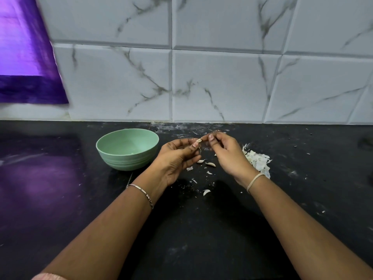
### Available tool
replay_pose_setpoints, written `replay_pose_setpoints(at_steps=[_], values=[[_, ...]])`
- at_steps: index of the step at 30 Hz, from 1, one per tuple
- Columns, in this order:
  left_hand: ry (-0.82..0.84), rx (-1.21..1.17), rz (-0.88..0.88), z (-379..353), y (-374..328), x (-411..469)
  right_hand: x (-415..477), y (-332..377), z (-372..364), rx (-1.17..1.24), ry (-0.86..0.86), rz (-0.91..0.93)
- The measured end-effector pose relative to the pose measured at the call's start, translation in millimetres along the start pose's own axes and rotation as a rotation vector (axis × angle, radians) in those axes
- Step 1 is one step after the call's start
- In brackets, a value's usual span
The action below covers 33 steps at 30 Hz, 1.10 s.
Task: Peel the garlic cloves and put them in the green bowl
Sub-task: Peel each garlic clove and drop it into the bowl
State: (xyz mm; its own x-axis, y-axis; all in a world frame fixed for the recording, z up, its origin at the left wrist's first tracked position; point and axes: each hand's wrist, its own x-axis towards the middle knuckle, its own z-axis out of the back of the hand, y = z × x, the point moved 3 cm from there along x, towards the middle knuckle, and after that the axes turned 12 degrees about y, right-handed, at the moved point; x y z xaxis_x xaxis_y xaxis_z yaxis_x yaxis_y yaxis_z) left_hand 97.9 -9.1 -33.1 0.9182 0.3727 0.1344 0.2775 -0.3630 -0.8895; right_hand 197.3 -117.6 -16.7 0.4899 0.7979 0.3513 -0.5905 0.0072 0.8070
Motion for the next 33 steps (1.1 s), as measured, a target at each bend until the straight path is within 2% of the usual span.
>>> replay_pose_setpoints(at_steps=[4,10,16,23,30,33], values=[[-0.026,0.085,-0.072,1,0,1,-5,3,1,0.288,-0.027,-0.097],[-0.034,0.277,-0.157,-4,3,0,-9,9,0,0.384,-0.061,-0.142],[-0.039,0.382,-0.206,-7,-2,-2,-8,5,-3,0.403,-0.049,-0.243],[-0.064,0.519,-0.229,-2,-1,2,-9,3,-2,0.364,-0.068,-0.248],[-0.098,0.887,-0.347,-10,-4,1,-7,2,1,0.331,-0.113,-0.224],[-0.079,0.943,-0.385,-13,-3,-1,-8,1,2,0.301,-0.1,-0.214]])
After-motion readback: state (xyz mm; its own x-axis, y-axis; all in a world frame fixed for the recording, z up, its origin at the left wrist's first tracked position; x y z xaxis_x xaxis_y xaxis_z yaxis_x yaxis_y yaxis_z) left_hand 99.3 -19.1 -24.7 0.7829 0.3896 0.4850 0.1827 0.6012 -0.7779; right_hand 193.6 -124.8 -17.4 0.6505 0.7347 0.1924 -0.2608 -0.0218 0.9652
